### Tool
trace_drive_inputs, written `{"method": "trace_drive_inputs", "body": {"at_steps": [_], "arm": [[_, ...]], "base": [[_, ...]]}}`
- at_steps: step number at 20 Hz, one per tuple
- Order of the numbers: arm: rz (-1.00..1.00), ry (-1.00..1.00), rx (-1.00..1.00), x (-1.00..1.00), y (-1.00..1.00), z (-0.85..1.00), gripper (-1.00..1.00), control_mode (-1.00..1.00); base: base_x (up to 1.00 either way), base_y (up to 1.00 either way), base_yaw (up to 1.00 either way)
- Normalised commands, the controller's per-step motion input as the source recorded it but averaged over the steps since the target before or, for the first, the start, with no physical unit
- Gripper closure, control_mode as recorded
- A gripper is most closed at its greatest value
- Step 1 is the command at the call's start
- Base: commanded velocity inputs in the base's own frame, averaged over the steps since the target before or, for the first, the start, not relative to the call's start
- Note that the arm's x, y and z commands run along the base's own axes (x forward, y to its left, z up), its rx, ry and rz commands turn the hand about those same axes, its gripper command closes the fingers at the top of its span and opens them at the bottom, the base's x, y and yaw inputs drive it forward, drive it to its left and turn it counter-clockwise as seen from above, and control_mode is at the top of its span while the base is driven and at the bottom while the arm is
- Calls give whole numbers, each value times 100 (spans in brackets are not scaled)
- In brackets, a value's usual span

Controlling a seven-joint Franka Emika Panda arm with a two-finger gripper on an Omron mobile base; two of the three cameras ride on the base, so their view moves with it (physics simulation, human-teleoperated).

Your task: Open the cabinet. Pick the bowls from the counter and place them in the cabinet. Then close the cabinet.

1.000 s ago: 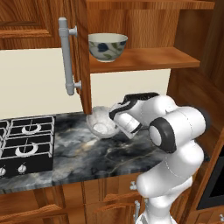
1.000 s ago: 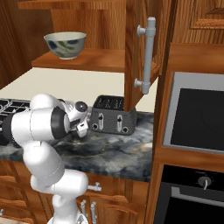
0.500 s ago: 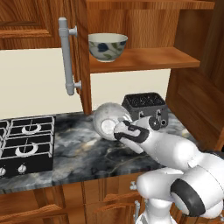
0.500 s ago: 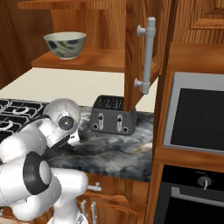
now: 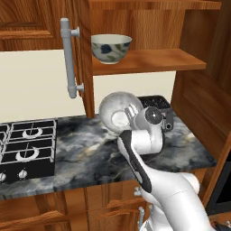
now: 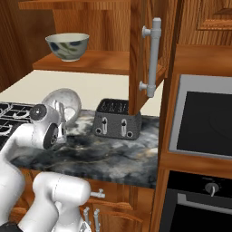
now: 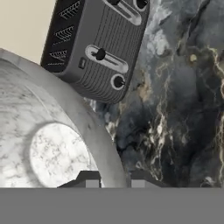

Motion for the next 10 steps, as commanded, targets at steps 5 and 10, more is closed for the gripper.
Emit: {"method": "trace_drive_inputs", "body": {"at_steps": [5, 10], "arm": [[-17, 33, -2, -72, -22, 84, 100, -100], [-6, 20, 0, -93, -19, 80, 100, -100]], "base": [[0, 0, 0], [0, 0, 0]]}}
